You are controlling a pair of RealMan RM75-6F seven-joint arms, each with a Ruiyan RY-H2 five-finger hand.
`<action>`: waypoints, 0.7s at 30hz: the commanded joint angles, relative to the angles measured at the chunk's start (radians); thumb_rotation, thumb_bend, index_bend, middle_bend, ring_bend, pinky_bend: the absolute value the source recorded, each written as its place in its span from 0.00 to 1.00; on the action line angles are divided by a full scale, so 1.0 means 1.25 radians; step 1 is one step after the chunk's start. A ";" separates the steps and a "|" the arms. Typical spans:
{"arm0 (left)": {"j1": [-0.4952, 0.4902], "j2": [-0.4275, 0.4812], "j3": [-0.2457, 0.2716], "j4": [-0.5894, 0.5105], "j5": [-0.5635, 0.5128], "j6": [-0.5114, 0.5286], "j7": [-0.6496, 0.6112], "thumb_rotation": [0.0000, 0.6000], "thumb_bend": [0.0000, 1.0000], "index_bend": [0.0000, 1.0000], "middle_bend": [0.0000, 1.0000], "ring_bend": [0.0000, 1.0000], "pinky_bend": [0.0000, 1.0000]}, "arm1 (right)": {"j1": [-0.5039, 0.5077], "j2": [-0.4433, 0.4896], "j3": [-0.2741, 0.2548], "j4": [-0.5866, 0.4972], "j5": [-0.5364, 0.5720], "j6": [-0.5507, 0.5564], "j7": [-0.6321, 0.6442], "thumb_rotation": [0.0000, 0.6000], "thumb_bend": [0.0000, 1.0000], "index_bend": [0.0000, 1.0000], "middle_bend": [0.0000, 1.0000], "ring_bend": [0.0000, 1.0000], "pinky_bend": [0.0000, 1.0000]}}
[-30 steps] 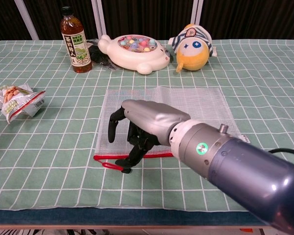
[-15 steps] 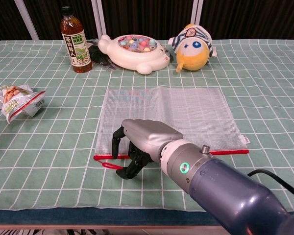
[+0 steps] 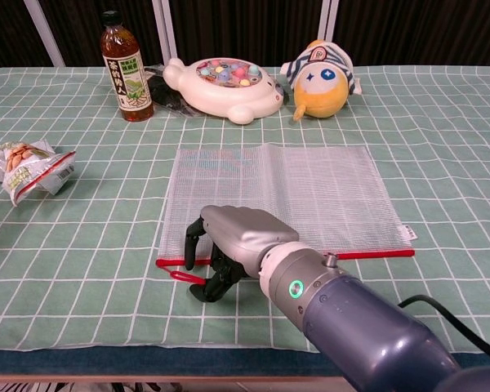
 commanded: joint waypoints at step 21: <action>-0.001 0.000 0.001 0.004 0.004 0.003 -0.006 1.00 0.02 0.00 0.00 0.00 0.00 | -0.019 -0.031 -0.001 0.028 0.006 0.002 -0.020 1.00 0.51 0.50 1.00 1.00 0.98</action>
